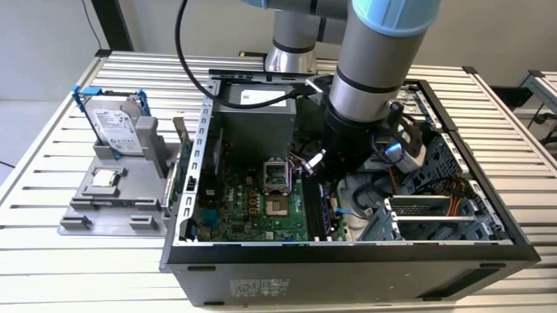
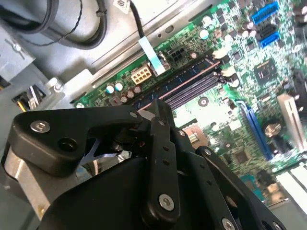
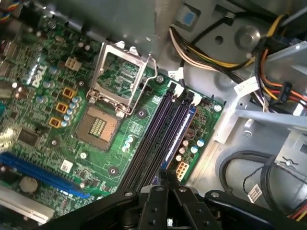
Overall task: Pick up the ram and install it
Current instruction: 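Press down the ram until it locks into place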
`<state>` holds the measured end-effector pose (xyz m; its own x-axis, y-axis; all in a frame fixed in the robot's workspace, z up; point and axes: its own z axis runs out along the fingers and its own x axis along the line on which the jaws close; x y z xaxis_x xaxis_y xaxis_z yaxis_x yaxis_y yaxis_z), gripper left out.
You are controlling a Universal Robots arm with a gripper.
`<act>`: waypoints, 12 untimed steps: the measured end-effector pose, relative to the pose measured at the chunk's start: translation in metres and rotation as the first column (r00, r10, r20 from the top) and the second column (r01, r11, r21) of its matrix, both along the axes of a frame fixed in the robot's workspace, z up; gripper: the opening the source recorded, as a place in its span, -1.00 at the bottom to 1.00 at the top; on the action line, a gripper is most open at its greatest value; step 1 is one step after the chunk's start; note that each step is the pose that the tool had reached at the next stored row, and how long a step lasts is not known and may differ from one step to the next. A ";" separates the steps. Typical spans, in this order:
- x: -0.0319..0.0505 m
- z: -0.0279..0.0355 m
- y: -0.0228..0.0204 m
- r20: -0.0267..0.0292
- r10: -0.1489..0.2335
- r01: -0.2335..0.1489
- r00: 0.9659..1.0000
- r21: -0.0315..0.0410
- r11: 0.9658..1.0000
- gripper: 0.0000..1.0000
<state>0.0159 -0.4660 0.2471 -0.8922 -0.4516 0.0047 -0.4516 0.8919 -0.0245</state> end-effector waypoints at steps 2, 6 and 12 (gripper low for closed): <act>0.0000 0.0011 0.0000 0.000 0.035 -0.035 0.999 0.000 0.999 -1.00; 0.0000 0.0038 0.0001 0.000 0.109 -0.109 0.994 0.000 0.994 -1.00; 0.0000 0.0074 0.0000 0.000 0.216 -0.216 0.976 0.000 0.976 -1.00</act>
<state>0.0159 -0.4659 0.2545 -0.7734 -0.6339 0.0045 -0.6338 0.7731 -0.0243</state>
